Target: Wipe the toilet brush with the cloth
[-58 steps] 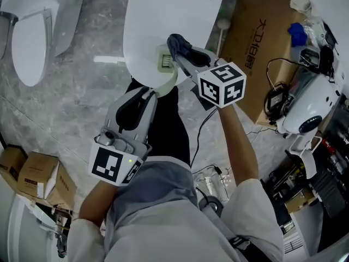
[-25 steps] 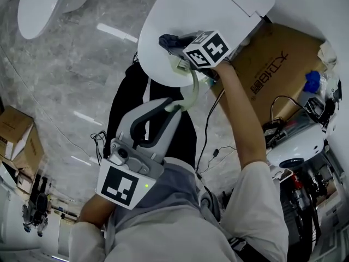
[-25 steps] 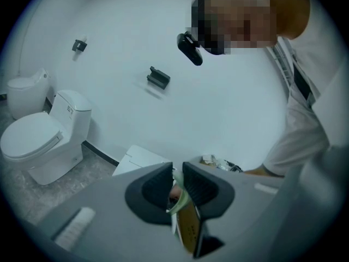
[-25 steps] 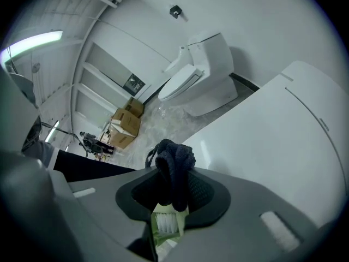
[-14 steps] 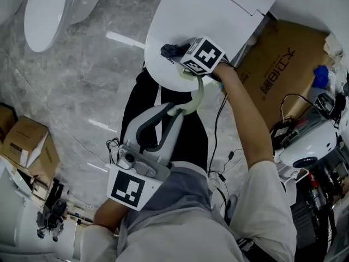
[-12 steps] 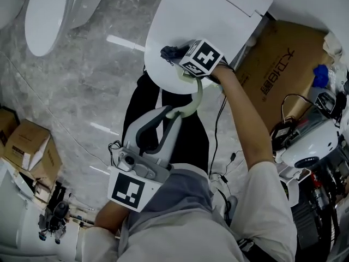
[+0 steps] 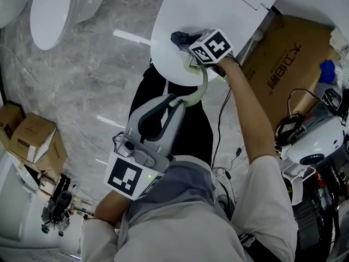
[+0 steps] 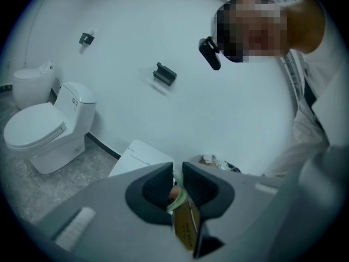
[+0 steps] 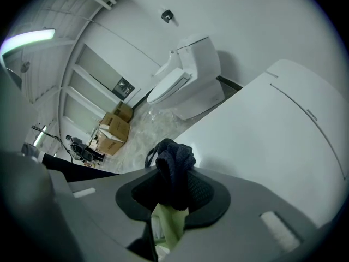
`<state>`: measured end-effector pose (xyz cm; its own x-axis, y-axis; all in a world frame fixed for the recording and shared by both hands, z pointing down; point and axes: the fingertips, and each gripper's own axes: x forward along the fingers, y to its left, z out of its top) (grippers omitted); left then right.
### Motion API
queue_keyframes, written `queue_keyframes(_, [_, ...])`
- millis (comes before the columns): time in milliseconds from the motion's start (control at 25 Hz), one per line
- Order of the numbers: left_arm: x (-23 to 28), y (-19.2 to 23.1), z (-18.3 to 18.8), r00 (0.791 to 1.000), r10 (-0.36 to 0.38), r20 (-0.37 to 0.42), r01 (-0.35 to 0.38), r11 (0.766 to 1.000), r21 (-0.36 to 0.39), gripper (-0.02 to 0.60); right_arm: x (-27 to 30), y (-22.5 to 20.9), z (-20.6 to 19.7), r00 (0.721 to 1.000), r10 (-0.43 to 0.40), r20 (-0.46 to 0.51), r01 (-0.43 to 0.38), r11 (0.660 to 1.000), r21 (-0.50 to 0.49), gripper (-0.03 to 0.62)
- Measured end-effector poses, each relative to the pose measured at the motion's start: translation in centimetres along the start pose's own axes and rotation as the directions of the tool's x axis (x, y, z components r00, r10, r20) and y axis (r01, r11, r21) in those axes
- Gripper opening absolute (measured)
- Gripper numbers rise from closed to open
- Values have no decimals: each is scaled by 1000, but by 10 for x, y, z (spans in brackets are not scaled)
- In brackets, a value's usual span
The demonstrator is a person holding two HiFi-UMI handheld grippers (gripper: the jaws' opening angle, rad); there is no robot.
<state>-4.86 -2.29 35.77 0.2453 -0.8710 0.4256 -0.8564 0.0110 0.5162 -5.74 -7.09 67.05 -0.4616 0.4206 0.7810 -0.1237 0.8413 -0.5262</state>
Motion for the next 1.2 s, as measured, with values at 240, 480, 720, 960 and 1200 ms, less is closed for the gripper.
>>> queue_keyframes(240, [2, 0, 2, 1000, -15, -16, 16, 1000, 19, 0, -3, -11, -1, 999, -28, 42, 25, 996, 81, 92])
queue_keyframes(480, [6, 0, 2, 999, -24, -30, 26, 999, 46, 0, -6, -27, -7, 994, -55, 94, 34, 977, 210, 92])
queue_keyframes(720, [4, -1, 2, 999, -32, -33, 34, 998, 43, 0, -9, -36, -11, 989, -69, 132, 25, 950, 311, 92])
queue_keyframes(960, [9, 1, 3, 999, -30, -34, 31, 998, 46, 0, -13, -43, -17, 985, -82, 155, 18, 925, 380, 93])
queue_keyframes(1200, [9, -1, 5, 999, -30, -30, 32, 997, 66, 0, -20, -47, -20, 979, -107, 176, 24, 908, 419, 94])
